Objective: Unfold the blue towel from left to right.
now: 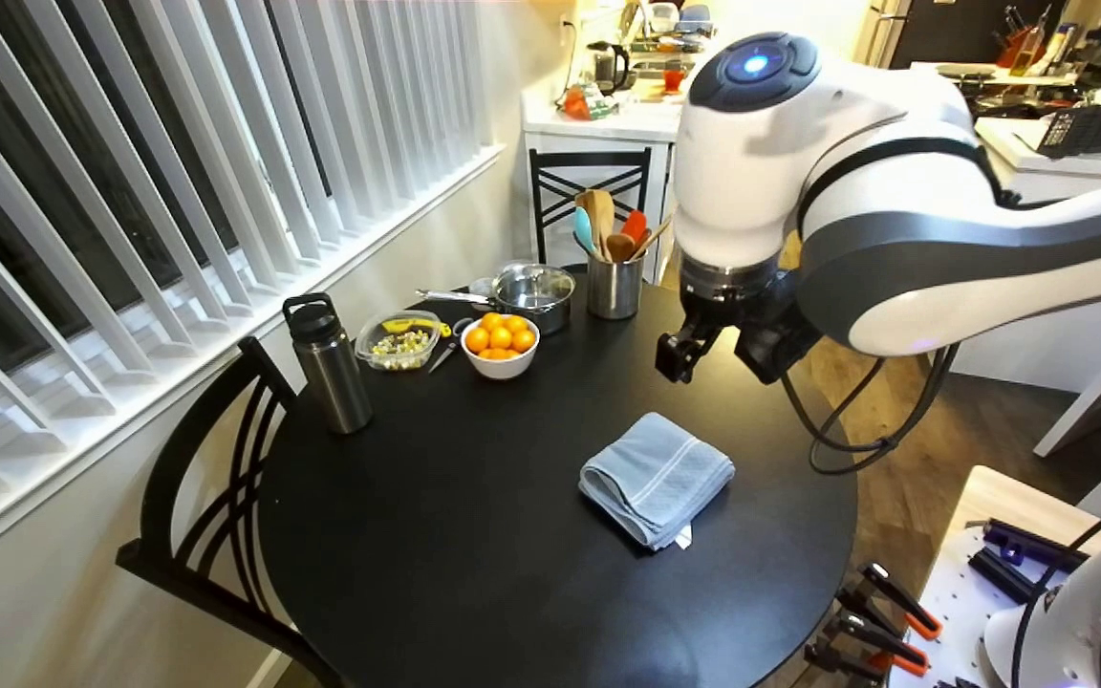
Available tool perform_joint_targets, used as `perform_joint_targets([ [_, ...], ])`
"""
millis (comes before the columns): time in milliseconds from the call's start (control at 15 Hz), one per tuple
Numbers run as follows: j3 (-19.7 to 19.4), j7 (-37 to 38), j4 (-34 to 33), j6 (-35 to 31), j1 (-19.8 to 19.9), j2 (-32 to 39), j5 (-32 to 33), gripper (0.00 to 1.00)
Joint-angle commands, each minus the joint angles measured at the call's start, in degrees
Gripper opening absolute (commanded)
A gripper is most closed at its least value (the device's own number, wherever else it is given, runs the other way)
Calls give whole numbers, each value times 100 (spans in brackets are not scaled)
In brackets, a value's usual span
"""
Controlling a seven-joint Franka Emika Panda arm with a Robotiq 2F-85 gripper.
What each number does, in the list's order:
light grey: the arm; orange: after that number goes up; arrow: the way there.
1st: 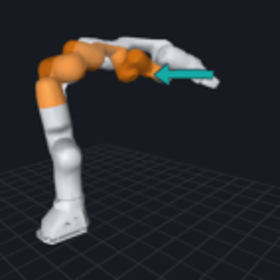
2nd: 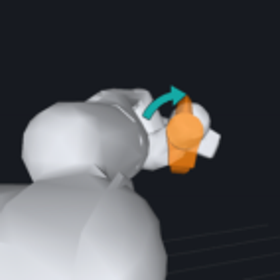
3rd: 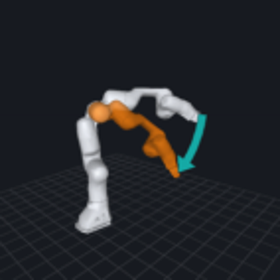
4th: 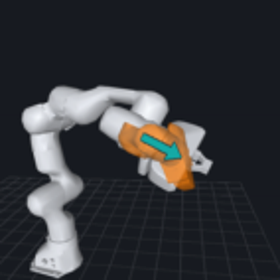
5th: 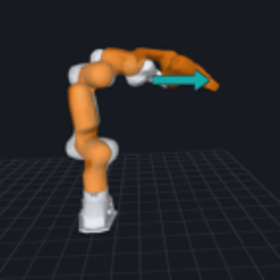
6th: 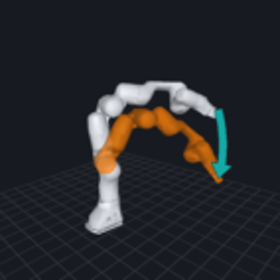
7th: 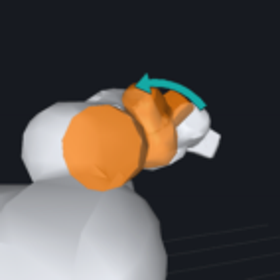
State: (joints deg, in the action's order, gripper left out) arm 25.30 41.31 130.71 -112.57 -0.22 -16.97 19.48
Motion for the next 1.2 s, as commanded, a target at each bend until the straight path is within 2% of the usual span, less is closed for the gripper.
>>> perform_joint_targets([
  [0,-330,-689,-321,91,-519,663,-219,100],
  [67,-350,-196,-136,31,-526,417,2,100],
  [200,-441,-356,-228,24,-675,656,-40,100],
  [533,-445,-411,-327,88,-701,765,-22,100],
  [667,-256,-66,-436,177,-865,1071,218,100],
  [867,-92,581,-692,335,-1219,1933,637,100],
  [1133,-366,1502,-1194,961,-1847,3236,1067,100],
])
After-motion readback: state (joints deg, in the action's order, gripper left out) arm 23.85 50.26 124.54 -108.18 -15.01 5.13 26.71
